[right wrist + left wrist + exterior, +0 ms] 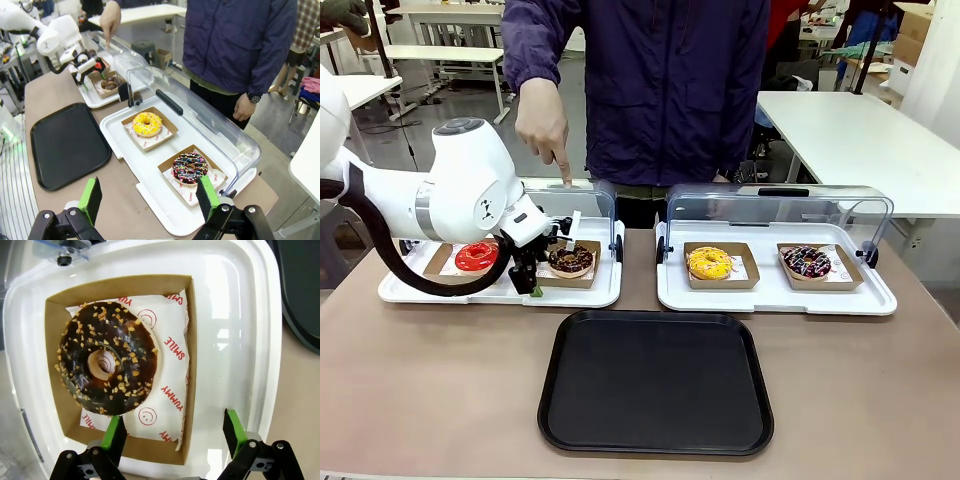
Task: Move the second donut from the left to the tray.
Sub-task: Pick up the Paper togo box containing the Donut indicated by the person and place it on the Handle tray.
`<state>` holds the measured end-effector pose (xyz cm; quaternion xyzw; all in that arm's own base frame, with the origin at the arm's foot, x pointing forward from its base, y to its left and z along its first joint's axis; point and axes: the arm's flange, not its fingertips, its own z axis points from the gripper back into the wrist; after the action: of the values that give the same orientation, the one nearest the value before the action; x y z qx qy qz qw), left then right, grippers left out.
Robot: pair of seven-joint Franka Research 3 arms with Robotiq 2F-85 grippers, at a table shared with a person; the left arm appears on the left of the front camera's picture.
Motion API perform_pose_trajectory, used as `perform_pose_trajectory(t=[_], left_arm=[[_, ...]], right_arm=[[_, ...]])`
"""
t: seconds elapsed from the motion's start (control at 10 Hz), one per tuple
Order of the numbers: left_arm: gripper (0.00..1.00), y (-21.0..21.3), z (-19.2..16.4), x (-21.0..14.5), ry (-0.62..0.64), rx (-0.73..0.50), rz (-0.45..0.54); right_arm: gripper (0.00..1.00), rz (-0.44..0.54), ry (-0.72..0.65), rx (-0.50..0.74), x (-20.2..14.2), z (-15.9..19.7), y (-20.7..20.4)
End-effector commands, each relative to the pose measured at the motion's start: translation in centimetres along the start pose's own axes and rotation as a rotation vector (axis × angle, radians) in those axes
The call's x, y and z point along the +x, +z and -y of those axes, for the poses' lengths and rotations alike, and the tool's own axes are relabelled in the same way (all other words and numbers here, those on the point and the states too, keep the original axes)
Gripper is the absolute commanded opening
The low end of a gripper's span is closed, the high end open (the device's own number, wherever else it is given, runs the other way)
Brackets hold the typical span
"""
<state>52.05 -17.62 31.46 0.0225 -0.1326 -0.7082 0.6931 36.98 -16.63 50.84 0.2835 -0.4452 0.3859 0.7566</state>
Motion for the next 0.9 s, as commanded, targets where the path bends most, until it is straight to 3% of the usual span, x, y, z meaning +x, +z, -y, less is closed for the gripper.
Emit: perform_pose_trajectory(t=[0.0, 0.1, 0.2, 0.4, 0.5, 0.7, 0.8], left_arm=[[0.59, -0.06, -0.40, 0.33, 0.013, -0.001, -0.023], [0.42, -0.06, -0.38, 0.29, 0.010, -0.005, -0.024], [0.00, -0.08, -0.35, 0.30, 0.006, -0.008, -0.026], [0.00, -0.03, -0.29, 0.31, 0.006, -0.014, -0.031], [0.15, 0.01, -0.28, 0.33, 0.007, -0.018, -0.032], [0.00, 0.01, -0.18, 0.48, 0.015, -0.042, -0.057], [0.00, 0.01, -0.17, 0.49, 0.017, -0.052, -0.061]], right_arm=[[1.00, 0.029, 0.024, -0.002, 0.25, 0.32, -0.08], [1.00, 0.029, 0.024, -0.002, 0.25, 0.32, -0.08], [1.00, 0.029, 0.024, -0.002, 0.25, 0.32, -0.08], [1.00, 0.029, 0.024, -0.002, 0.25, 0.32, -0.08], [1.00, 0.029, 0.024, -0.002, 0.25, 0.32, -0.08], [1.00, 0.029, 0.024, -0.002, 0.25, 0.32, -0.08], [1.00, 0.029, 0.024, -0.002, 0.25, 0.32, -0.08]])
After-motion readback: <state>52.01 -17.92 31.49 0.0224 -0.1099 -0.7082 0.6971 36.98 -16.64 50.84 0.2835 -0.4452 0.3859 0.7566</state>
